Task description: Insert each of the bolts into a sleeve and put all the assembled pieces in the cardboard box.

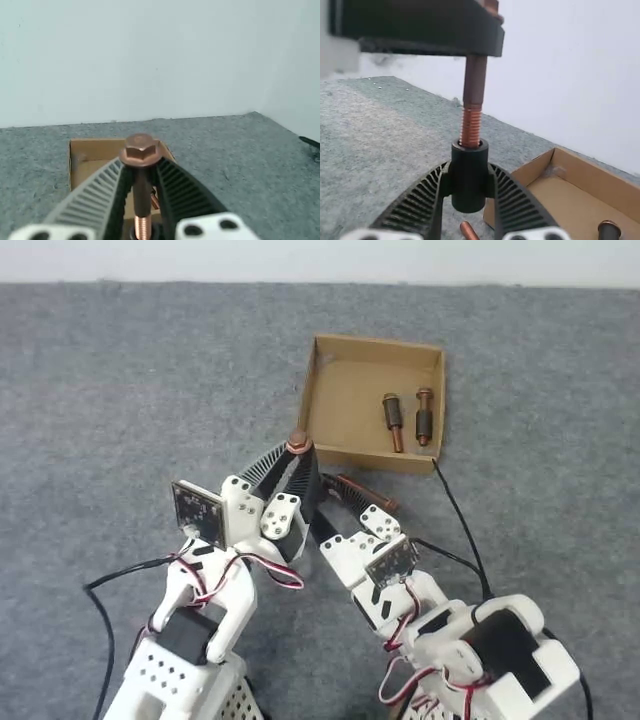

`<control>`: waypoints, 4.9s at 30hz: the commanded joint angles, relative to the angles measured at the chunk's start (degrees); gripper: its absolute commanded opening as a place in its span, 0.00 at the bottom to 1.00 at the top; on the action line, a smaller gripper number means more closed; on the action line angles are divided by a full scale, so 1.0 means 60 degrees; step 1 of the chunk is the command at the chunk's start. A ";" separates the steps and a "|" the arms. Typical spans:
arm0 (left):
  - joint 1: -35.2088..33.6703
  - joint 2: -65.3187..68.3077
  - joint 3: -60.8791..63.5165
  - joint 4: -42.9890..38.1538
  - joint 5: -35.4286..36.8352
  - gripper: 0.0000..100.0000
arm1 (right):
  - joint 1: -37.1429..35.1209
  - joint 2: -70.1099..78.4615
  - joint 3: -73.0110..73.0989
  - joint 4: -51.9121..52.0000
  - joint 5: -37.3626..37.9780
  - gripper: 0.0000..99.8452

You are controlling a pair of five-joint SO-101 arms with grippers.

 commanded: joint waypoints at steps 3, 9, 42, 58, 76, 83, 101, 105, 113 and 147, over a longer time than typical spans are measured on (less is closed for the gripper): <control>0.0059 -0.0161 0.0022 -0.0278 -0.0059 0.01 | 0.0256 -0.0637 0.0161 -0.0242 -0.0103 0.01; 0.0059 -0.0220 0.0315 -0.0308 -0.0059 0.01 | 0.0256 -0.0637 0.0161 -0.0242 -0.0073 0.01; -0.0015 -0.0234 0.1707 -0.0337 -0.0044 0.05 | 0.0271 -0.0637 0.0161 -0.0242 -0.0044 0.01; -0.0029 -0.0234 0.1707 -0.0278 -0.0029 0.13 | 0.0271 -0.0637 0.0161 -0.0242 -0.0044 0.01; 0.0059 -0.0249 -0.0549 -0.0264 -0.0029 0.13 | 0.0374 -0.0623 0.0161 -0.0242 -0.0044 0.01; -0.0029 -0.0249 -0.0608 0.0190 -0.0044 0.11 | 0.0623 -0.0623 0.0147 -0.0242 -0.0044 0.01; -0.3355 -0.0249 0.1707 0.0484 -0.0059 0.01 | 0.0623 -0.0623 0.0147 -0.0242 -0.0044 0.01; -0.3780 -0.0249 0.1707 0.1875 -0.0073 0.01 | 0.0916 -0.0637 0.0132 -0.0432 -0.0044 0.01; -0.4352 -0.0234 0.1707 0.4381 -0.0103 0.01 | 0.2396 -0.0535 -0.0850 -0.1018 -0.0103 0.01; -0.4410 -0.0234 0.1707 0.5011 -0.1260 0.01 | 0.3685 -0.0520 -0.9319 1.1421 -0.0103 0.01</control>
